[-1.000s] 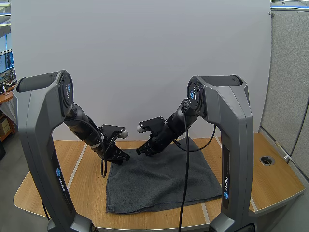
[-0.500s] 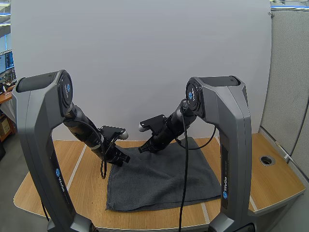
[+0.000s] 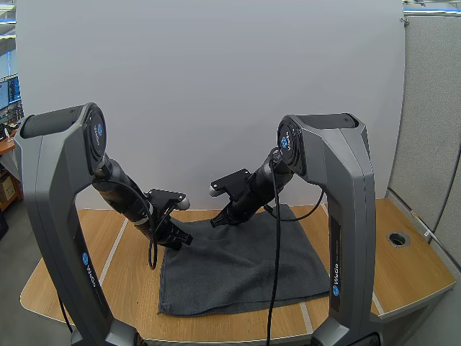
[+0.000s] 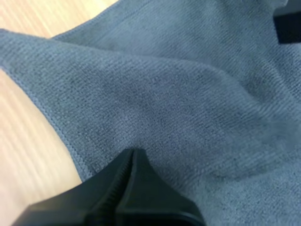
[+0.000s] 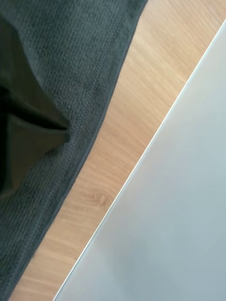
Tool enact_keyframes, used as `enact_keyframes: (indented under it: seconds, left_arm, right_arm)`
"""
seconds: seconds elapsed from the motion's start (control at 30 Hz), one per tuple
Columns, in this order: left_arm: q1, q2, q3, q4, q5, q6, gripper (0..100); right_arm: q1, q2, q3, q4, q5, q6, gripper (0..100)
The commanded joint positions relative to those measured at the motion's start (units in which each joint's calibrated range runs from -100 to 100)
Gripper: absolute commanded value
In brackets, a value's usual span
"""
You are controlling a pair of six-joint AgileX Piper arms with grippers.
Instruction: Fold the towel
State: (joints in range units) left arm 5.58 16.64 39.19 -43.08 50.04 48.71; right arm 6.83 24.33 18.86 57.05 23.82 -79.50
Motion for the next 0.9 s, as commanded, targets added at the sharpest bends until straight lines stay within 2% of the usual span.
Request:
enact_keyframes:
  seconds: [0.0, 0.3, 0.5, 0.6, 0.77, 0.87]
  left_arm:
    - [1.7, 1.2, 1.7, 5.7, 2.1, 0.2, 0]
    - [2.86, 1.2, 1.7, 6.9, 3.4, 0.2, 0]
    - [2.93, 1.2, 1.7, 6.5, 2.9, 0.2, 0]
    - [2.93, 1.0, 1.4, 6.5, 3.0, 0.3, 0]
    - [2.93, -1.5, -1.2, 5.1, 4.2, 0.3, 0]
    - [2.93, -4.5, -4.1, 3.7, 7.8, 0.3, 0]
  right_arm:
    - [-0.8, 0.3, 0.0, -0.8, -3.0, -0.6, 0]
    - [-0.9, 0.3, -0.9, -0.8, -4.0, -1.4, 0]
    - [-1.8, -3.6, -1.4, -2.2, 9.3, 1.7, 0]
    - [-3.0, -7.7, -1.2, -6.4, 19.1, 5.9, 0]
    - [-5.7, -16.2, -1.1, -18.0, 38.1, 12.4, 0]
    - [-7.5, -20.5, 0.8, -22.3, 47.2, 14.3, 0]
